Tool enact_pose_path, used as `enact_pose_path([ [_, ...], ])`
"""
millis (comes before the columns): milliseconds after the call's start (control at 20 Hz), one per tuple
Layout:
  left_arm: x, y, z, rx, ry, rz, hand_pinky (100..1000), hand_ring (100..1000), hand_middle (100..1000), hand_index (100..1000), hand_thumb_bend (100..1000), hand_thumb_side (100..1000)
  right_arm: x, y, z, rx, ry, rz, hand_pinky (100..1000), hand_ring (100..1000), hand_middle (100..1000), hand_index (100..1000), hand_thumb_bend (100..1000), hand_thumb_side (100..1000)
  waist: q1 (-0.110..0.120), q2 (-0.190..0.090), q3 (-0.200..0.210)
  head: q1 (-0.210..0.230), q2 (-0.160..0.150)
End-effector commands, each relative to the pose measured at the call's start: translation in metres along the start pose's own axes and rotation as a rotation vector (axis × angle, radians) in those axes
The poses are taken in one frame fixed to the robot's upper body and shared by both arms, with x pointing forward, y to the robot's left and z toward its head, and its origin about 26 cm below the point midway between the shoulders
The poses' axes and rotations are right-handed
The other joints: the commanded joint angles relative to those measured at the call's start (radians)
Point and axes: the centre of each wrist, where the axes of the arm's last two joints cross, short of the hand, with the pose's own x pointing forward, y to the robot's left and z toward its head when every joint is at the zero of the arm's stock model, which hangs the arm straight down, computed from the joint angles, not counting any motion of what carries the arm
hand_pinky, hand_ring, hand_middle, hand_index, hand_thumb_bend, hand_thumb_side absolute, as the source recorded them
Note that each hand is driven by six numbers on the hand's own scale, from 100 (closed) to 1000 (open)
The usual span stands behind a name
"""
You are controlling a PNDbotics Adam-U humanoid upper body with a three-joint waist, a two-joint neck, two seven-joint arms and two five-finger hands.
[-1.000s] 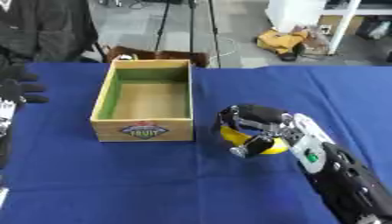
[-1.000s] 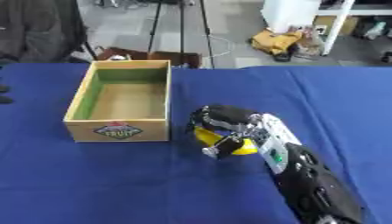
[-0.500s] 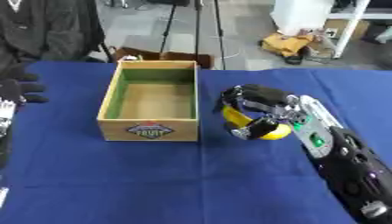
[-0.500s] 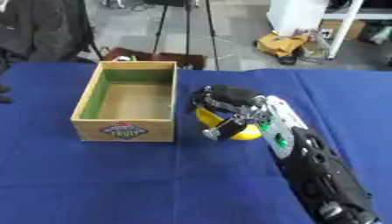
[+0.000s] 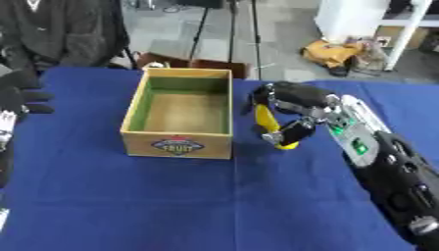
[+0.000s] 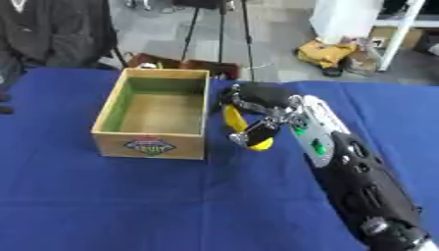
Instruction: Pick up objects on the table and place them in the box.
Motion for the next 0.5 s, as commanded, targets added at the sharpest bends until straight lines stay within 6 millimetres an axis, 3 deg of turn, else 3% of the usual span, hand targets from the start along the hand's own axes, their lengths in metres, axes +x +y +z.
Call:
enact_pose_path([
  [50, 0.010, 0.001, -0.007, -0.008, -0.043, 0.000, 629, 674, 676, 829, 705, 698, -0.004, -0.028, 0.007, -0.040, 0.020, 0.071, 590, 431, 662, 757, 100, 100, 0.005, -0.021, 0.008, -0.014, -0.017],
  [150, 0.010, 0.001, -0.007, -0.009, -0.042, 0.001, 629, 674, 676, 829, 706, 697, -0.005, -0.037, 0.008, -0.061, 0.030, 0.093, 588, 430, 665, 758, 100, 141, 0.002, -0.024, 0.016, -0.016, -0.021],
  [200, 0.010, 0.001, -0.007, -0.009, -0.041, 0.002, 629, 673, 676, 829, 706, 697, -0.006, -0.042, 0.009, -0.073, 0.035, 0.108, 587, 430, 665, 758, 100, 100, 0.001, -0.026, 0.019, -0.017, -0.022],
  [500, 0.011, -0.002, -0.009, -0.013, -0.049, 0.012, 629, 673, 676, 828, 709, 694, -0.004, -0.068, 0.009, -0.145, 0.052, 0.176, 586, 425, 667, 758, 100, 100, -0.004, -0.030, 0.049, -0.032, -0.036],
])
